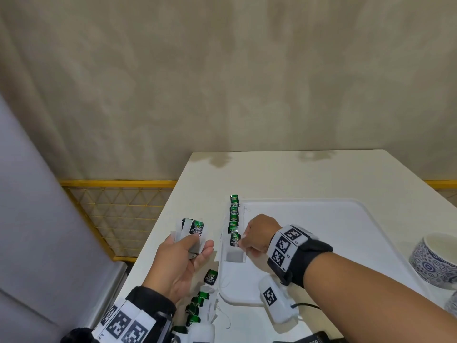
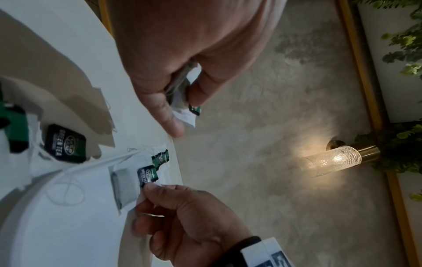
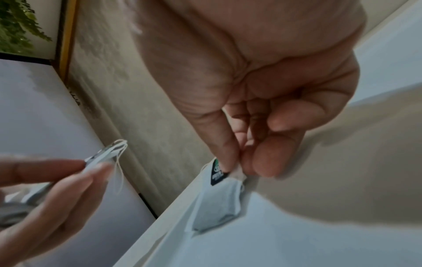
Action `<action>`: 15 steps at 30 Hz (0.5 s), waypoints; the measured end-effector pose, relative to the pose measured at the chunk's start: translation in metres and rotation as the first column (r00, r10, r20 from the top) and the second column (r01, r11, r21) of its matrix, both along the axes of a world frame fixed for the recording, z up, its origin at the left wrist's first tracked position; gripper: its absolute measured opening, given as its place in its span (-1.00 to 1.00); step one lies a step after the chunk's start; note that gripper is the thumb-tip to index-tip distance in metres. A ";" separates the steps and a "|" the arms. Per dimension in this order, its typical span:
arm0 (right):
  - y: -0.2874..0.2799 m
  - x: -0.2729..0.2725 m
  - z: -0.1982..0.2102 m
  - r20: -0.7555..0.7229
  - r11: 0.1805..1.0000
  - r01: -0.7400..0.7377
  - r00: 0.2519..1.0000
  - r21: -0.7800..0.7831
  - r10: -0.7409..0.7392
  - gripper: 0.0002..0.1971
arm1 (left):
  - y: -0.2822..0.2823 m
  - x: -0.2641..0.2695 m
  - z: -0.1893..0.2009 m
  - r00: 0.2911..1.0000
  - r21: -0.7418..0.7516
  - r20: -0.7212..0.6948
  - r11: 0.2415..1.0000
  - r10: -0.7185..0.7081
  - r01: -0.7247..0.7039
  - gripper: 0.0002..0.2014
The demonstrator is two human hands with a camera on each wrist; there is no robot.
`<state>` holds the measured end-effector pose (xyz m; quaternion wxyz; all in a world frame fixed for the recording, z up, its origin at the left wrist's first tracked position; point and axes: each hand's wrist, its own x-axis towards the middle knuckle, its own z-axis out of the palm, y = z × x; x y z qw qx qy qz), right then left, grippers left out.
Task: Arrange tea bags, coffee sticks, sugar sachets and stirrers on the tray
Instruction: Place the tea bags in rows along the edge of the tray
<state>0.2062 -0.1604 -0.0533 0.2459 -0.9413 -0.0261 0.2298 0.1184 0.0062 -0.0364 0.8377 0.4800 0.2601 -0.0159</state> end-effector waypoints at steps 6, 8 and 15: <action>0.001 0.005 -0.003 -0.008 0.999 0.029 1.000 -0.014 -0.029 -0.77 | -0.002 0.002 -0.002 0.999 -0.013 -0.033 0.999 -0.035 0.035 -0.82; 0.003 0.006 -0.004 -0.027 1.000 0.017 0.999 -0.019 -0.017 -0.78 | -0.003 0.002 -0.003 0.997 -0.025 -0.063 0.999 -0.042 0.041 -0.85; 0.000 0.003 -0.006 -0.081 0.999 0.043 0.996 0.003 -0.042 -0.68 | -0.008 0.000 0.002 0.996 -0.047 -0.081 0.998 -0.039 0.035 -0.92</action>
